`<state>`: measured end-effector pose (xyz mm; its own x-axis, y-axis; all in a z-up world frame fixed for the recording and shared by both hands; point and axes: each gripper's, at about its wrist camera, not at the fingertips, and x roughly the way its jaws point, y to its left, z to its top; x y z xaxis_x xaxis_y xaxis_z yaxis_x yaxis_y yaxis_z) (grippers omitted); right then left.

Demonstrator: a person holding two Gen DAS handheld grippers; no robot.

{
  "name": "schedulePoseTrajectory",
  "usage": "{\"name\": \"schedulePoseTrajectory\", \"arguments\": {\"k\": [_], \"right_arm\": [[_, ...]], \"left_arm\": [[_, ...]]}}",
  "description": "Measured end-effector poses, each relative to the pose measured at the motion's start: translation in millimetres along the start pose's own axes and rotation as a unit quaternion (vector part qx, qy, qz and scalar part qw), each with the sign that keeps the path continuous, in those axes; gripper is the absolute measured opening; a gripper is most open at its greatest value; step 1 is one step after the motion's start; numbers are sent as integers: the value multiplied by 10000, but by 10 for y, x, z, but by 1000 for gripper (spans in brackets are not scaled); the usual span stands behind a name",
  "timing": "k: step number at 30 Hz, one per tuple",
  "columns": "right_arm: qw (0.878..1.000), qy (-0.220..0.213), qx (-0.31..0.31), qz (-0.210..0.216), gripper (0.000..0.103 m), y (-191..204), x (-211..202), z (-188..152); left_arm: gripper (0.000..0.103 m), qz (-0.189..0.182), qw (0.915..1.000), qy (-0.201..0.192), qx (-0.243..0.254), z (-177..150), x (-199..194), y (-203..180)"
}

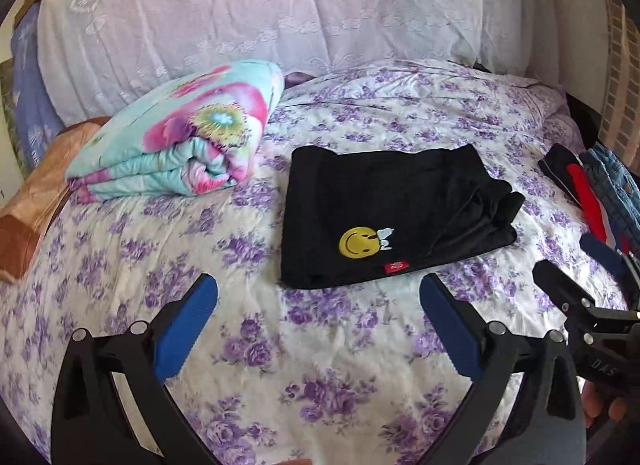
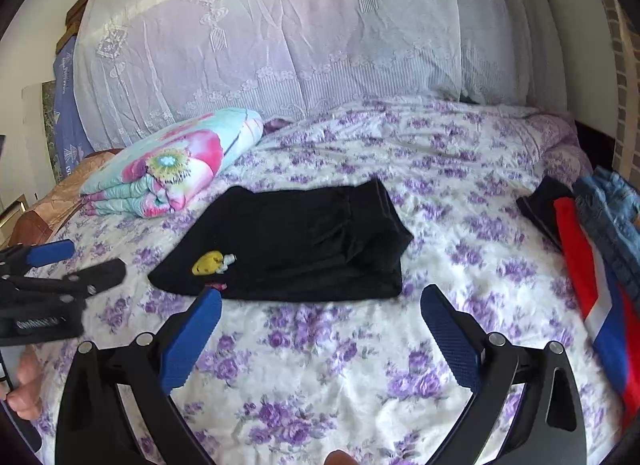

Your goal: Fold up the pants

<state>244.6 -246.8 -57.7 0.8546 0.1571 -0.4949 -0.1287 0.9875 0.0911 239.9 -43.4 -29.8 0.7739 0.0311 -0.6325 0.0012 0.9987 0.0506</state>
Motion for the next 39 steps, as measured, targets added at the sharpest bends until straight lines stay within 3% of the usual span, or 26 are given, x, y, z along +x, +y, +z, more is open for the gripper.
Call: {"name": "schedulePoseTrajectory", "arguments": {"k": [2, 6, 12, 16, 39], "right_arm": [[9998, 193, 55, -13, 100, -38, 43, -43], [9996, 187, -79, -195, 100, -2, -3, -96], [9997, 85, -227, -73, 100, 85, -88, -119], [9993, 112, -252, -251, 100, 71, -53, -125], [9989, 232, -293, -272, 100, 66, 2, -150]], "left_arm": [[99, -23, 10000, -53, -67, -50, -1, 26], [99, 12, 9999, -110, 29, -95, -20, 16], [99, -288, 9995, 51, 112, -154, 17, -48], [99, -326, 9994, 72, 127, -180, 14, -53], [99, -382, 9985, 1, 380, -229, -40, -189]]}}
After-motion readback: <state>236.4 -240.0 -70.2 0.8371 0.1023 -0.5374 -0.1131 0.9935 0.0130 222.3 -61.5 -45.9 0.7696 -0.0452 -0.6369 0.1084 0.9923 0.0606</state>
